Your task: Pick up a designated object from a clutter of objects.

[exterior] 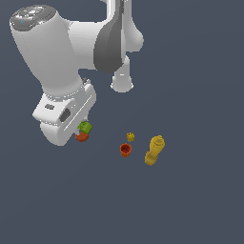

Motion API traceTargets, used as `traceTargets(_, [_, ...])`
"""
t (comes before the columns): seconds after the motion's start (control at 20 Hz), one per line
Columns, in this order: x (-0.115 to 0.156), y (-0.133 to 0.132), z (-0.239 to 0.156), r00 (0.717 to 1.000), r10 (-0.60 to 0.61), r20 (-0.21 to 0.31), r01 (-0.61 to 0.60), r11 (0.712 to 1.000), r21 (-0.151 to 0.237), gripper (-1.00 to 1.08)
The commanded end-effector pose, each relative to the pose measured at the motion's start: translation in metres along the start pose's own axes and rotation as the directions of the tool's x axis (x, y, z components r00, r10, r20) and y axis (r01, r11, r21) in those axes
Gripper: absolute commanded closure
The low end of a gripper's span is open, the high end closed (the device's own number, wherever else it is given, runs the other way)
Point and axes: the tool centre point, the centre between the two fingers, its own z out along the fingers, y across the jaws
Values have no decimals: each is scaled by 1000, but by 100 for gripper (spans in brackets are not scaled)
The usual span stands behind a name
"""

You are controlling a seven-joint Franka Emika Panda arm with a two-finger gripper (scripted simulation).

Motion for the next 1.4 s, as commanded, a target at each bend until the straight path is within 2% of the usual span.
traceTargets(0.0, [4,8,-21,1000,0,0,0,1000,1,108])
traceTargets(0.75, [23,50,-114,1000,0,-1,0,1000,1,108])
traceTargets(1.35, [29,66,-146,1000,0,-1,0,1000,1,108])
